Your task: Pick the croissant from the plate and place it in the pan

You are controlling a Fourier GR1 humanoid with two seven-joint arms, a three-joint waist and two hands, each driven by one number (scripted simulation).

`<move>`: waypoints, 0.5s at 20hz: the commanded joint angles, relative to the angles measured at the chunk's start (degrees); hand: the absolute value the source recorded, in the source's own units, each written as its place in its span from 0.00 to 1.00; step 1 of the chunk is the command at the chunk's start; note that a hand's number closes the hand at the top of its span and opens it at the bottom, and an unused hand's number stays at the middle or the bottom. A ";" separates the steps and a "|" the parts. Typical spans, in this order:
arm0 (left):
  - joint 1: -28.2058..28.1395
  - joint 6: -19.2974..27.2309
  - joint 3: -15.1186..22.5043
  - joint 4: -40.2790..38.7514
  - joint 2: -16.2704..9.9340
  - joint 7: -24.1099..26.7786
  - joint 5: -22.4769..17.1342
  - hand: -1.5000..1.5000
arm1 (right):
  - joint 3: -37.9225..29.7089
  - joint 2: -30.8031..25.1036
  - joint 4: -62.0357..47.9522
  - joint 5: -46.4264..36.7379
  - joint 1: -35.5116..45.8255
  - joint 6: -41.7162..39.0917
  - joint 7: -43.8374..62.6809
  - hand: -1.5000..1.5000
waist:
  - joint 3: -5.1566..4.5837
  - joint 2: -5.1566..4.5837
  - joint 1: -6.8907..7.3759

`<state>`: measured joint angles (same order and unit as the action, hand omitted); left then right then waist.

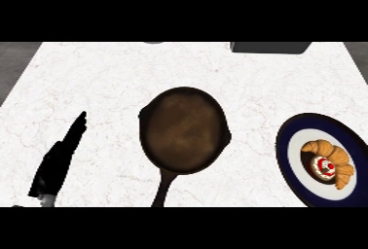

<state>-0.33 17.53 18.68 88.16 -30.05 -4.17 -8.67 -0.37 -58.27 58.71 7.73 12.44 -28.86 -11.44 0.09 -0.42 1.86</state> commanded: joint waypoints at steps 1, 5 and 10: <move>2.30 1.80 0.15 -2.25 2.71 -1.11 1.89 0.50 | 4.44 -1.39 -0.37 -3.75 5.65 -7.98 -0.10 0.00 | -0.07 0.07 -0.52; -0.93 0.88 -0.54 -1.60 3.43 0.32 2.27 0.50 | 5.39 -0.79 2.83 -5.38 7.46 -11.91 2.77 0.00 | -0.11 0.39 -1.31; -4.45 0.13 -0.47 3.85 2.42 -1.32 3.83 0.50 | 8.07 4.37 1.26 -9.20 13.88 -12.35 12.77 0.00 | -0.10 0.41 -0.84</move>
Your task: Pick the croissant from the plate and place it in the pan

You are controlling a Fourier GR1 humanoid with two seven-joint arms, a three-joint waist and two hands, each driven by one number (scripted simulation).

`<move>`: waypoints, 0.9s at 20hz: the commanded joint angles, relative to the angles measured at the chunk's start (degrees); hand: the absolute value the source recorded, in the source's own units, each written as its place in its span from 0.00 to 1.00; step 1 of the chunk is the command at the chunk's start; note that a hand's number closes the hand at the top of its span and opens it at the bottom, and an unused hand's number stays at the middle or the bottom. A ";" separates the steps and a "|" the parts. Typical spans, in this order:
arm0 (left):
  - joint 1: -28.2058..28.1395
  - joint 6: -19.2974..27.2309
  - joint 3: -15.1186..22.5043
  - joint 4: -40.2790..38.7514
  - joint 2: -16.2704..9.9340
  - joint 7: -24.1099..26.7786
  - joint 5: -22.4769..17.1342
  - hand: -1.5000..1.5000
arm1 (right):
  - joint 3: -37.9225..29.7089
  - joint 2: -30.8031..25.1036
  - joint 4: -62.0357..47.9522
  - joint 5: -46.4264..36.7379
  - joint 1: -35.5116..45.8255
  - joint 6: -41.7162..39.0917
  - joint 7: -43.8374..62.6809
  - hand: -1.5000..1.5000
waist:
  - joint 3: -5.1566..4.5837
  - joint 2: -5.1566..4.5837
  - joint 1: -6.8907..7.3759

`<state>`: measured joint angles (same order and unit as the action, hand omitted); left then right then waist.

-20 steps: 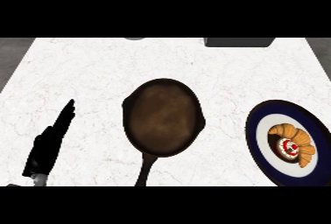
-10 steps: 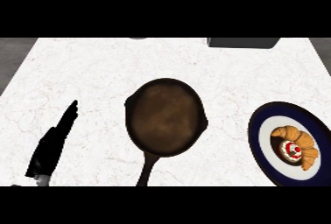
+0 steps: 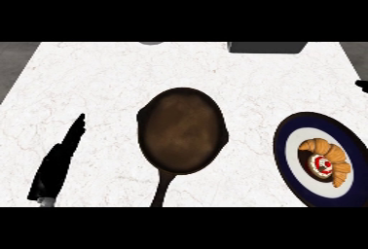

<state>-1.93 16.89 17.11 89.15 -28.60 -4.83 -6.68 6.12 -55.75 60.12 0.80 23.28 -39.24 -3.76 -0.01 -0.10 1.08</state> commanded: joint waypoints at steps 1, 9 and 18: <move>2.27 -1.14 -2.18 -2.12 1.15 -0.34 0.35 0.50 | 1.92 3.33 0.89 -2.46 2.75 -2.65 5.89 0.00 | -0.02 0.04 -0.64; 0.17 -1.95 -3.07 1.86 0.69 -3.51 1.80 0.50 | 6.31 7.43 11.45 -5.98 2.86 -6.03 17.89 0.00 | -0.06 0.40 -1.36; -2.64 -4.24 -5.38 3.68 2.14 -2.52 3.72 0.50 | 6.20 8.34 7.87 -14.78 3.46 -12.46 16.90 0.00 | 0.01 0.15 -0.76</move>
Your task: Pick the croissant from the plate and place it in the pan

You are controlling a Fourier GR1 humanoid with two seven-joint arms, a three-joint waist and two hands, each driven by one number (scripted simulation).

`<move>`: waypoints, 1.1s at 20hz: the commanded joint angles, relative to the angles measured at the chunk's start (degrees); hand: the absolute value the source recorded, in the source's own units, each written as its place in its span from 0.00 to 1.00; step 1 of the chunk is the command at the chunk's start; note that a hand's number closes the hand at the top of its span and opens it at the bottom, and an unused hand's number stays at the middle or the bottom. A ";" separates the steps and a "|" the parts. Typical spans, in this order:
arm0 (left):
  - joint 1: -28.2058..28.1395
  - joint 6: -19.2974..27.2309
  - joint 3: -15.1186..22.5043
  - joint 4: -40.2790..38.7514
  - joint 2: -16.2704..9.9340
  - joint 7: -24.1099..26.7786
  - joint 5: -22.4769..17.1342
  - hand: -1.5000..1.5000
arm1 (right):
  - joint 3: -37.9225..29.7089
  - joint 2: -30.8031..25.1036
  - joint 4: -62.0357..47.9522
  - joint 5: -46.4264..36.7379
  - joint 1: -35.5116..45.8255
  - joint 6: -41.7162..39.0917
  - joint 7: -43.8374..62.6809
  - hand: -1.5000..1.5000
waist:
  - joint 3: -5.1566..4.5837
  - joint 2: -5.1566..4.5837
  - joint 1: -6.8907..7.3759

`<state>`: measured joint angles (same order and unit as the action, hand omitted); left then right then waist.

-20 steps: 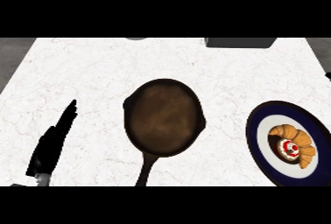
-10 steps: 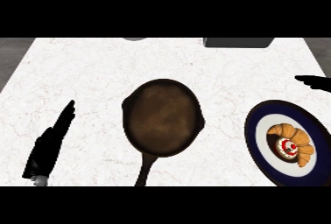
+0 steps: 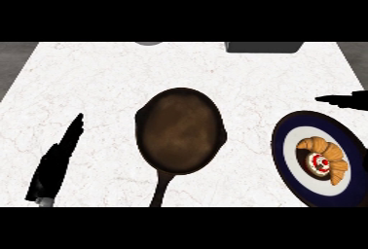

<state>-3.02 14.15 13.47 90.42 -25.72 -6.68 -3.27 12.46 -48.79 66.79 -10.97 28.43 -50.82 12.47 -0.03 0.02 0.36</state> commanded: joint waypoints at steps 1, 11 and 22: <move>1.27 1.02 -0.39 0.99 1.86 -2.32 2.51 0.50 | -0.54 3.87 6.49 -0.15 -2.75 -1.26 7.43 0.00 | 0.00 0.12 -0.52; -1.49 -1.85 -2.31 1.74 4.28 -1.56 5.14 0.50 | -1.29 5.45 5.13 -9.59 -4.59 -4.54 5.77 0.00 | 0.02 0.06 -0.35; 0.09 -7.56 -7.32 -1.64 5.19 1.83 5.86 0.50 | -1.53 8.36 -4.85 -21.05 -2.55 -2.00 -2.54 0.00 | 0.04 -0.15 0.26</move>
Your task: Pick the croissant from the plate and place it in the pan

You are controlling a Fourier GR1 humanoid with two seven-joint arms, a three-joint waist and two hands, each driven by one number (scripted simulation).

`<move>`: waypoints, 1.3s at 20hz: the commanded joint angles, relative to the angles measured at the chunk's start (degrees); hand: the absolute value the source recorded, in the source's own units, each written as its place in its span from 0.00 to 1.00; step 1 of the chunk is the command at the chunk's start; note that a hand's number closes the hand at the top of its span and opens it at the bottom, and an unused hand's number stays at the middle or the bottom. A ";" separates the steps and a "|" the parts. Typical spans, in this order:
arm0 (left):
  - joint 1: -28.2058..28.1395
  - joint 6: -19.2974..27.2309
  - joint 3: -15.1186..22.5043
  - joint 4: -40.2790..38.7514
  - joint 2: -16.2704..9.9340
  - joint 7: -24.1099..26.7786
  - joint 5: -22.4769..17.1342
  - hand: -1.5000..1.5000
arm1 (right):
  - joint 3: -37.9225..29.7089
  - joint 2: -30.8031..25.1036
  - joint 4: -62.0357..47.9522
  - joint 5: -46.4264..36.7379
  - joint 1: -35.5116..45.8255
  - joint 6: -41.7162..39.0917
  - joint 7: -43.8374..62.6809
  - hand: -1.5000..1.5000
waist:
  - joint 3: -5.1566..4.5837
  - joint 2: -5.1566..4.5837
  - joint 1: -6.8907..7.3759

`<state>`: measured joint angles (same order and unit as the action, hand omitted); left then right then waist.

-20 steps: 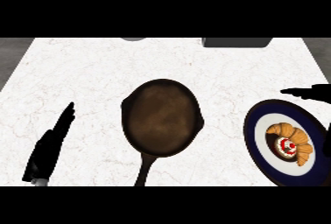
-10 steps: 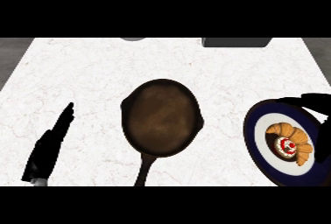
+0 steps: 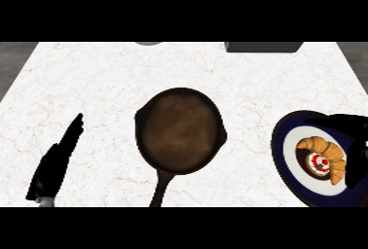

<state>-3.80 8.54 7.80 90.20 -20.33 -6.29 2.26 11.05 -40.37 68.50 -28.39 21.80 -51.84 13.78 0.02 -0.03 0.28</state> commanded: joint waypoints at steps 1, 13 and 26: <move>2.25 -0.63 -1.56 3.51 0.66 -5.43 0.57 0.50 | -1.60 3.73 3.18 -1.10 -0.40 -2.01 4.91 0.00 | -0.02 0.10 -0.20; 0.04 -3.04 -3.61 0.95 4.74 -2.51 4.33 0.50 | -2.08 6.81 -3.60 -12.19 -2.01 3.14 -4.40 0.00 | -0.02 0.03 -0.01; -0.26 -5.88 -5.07 4.21 4.90 -4.20 5.04 0.50 | -5.18 11.34 -12.63 -13.53 -2.68 7.96 -11.12 1.00 | 0.02 -0.03 0.22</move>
<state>-4.37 3.28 2.95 92.35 -15.27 -8.16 7.29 5.54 -32.74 59.71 -42.16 19.34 -43.86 3.04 -0.69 0.49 0.24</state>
